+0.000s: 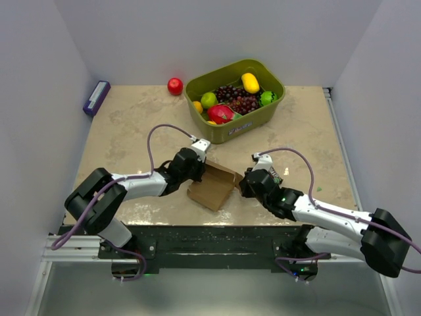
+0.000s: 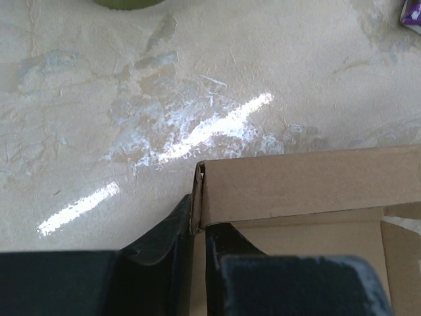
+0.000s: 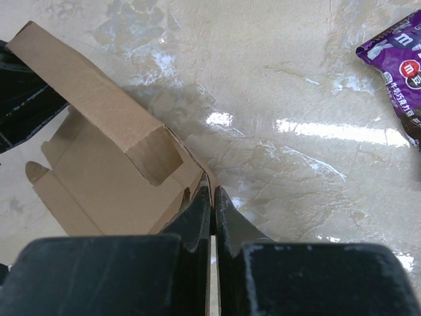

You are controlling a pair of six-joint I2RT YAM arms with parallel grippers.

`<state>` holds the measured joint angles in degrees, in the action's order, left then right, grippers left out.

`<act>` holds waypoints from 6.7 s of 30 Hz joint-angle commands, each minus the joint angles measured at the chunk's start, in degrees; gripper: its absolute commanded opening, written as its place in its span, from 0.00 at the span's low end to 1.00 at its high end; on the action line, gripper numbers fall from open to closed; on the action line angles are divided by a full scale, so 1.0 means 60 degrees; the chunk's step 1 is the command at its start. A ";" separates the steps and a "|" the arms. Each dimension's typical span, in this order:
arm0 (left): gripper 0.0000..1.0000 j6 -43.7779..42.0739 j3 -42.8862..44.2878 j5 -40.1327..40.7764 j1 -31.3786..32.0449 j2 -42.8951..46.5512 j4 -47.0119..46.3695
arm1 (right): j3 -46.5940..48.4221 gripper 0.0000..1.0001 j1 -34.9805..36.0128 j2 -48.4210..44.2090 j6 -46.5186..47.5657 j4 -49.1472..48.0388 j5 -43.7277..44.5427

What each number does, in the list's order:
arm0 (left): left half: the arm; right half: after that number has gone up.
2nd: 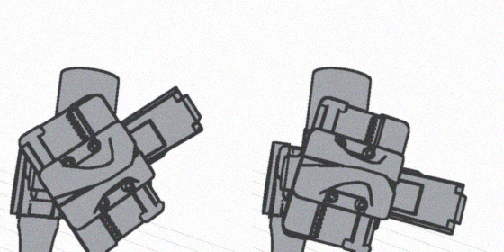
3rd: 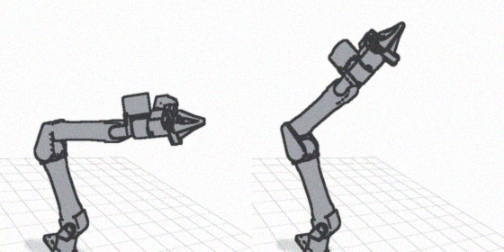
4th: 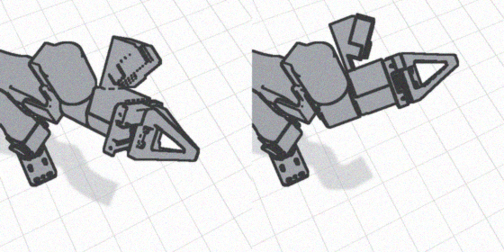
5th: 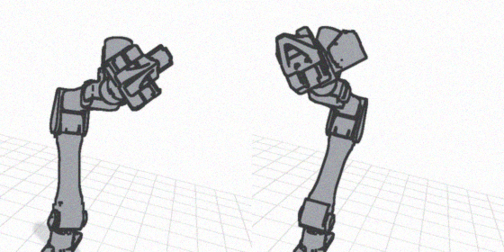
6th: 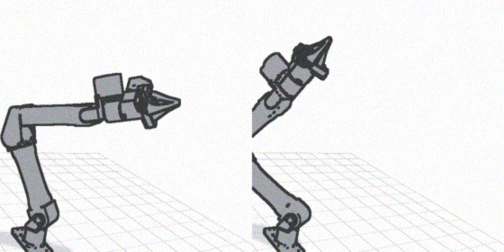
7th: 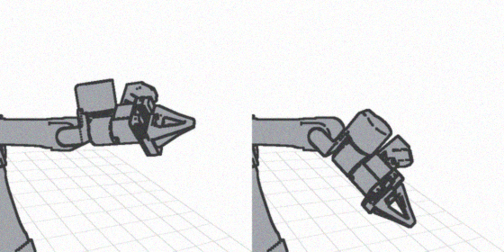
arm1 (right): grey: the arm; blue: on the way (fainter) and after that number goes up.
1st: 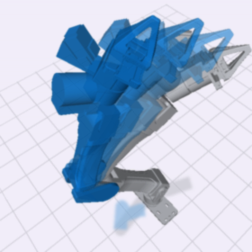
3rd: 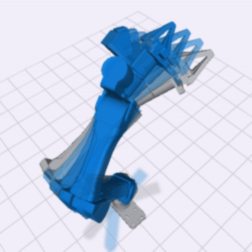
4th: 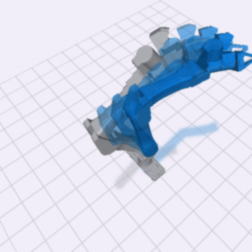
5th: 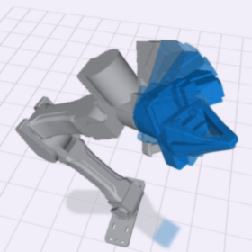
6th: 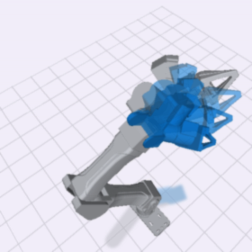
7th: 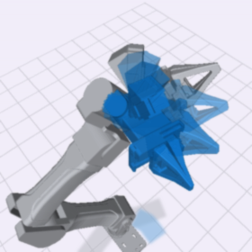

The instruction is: Fold the paper box

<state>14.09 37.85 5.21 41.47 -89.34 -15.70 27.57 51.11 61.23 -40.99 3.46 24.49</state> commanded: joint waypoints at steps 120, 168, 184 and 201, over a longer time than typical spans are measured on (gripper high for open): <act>0.52 0.3072 -0.1181 -0.4355 -0.2943 0.0476 -0.3989 | 0.1586 0.43 -0.1238 0.1835 -0.3158 -0.1441 -0.1723; 0.24 0.3292 -0.3407 -0.3667 -0.2972 0.0491 -0.4164 | 0.1088 0.32 -0.1282 0.2466 -0.3232 -0.2233 -0.1811; 0.23 0.3292 -0.2983 -0.3857 -0.2957 0.0769 -0.3770 | 0.1586 0.45 -0.1312 0.1572 -0.2133 -0.1281 -0.1269; 0.22 0.3219 -0.2968 -0.3872 -0.2943 0.0974 -0.3638 | 0.1587 0.41 -0.1487 0.2802 -0.2118 -0.2920 -0.2295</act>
<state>35.79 20.58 -18.70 24.01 -83.26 -45.36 35.68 42.81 77.60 -54.92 -9.50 11.64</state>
